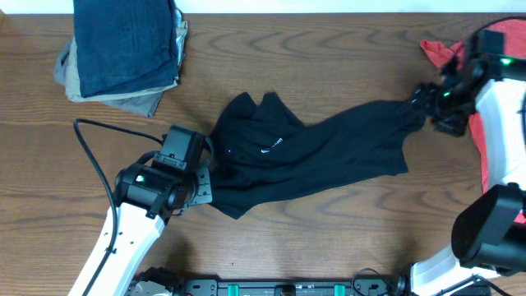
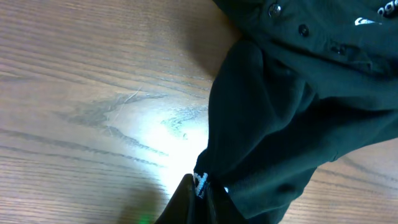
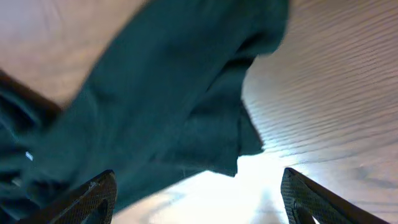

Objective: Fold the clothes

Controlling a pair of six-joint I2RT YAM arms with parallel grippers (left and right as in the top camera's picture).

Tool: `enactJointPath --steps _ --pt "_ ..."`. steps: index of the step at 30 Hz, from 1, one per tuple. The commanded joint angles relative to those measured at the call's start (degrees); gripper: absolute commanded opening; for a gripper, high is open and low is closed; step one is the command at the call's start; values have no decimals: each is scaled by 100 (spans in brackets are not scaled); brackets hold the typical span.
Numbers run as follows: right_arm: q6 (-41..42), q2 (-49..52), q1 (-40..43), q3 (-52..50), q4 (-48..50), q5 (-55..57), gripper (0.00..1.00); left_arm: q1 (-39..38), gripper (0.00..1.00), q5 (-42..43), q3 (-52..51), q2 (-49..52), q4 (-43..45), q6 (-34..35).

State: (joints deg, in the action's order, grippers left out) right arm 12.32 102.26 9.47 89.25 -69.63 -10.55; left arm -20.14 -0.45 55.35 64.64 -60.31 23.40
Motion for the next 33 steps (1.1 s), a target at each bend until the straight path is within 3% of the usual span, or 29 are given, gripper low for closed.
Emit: enactJointPath --steps 1,9,23,28,33 --pt "-280 -76 -326 -479 59 153 80 2 6 -133 -11 59 42 96" --pt "-275 -76 -940 -1878 1215 153 73 2 6 -133 -11 63 105 94" --pt "-278 -76 -1287 -2964 2326 319 65 2 6 -136 -11 63 146 90" --pt "-280 -76 -1287 -3104 2691 487 53 2 6 -142 -11 63 149 90" --pt "-269 -74 -1287 -3104 2874 632 24 2 6 -177 -11 63 146 85"
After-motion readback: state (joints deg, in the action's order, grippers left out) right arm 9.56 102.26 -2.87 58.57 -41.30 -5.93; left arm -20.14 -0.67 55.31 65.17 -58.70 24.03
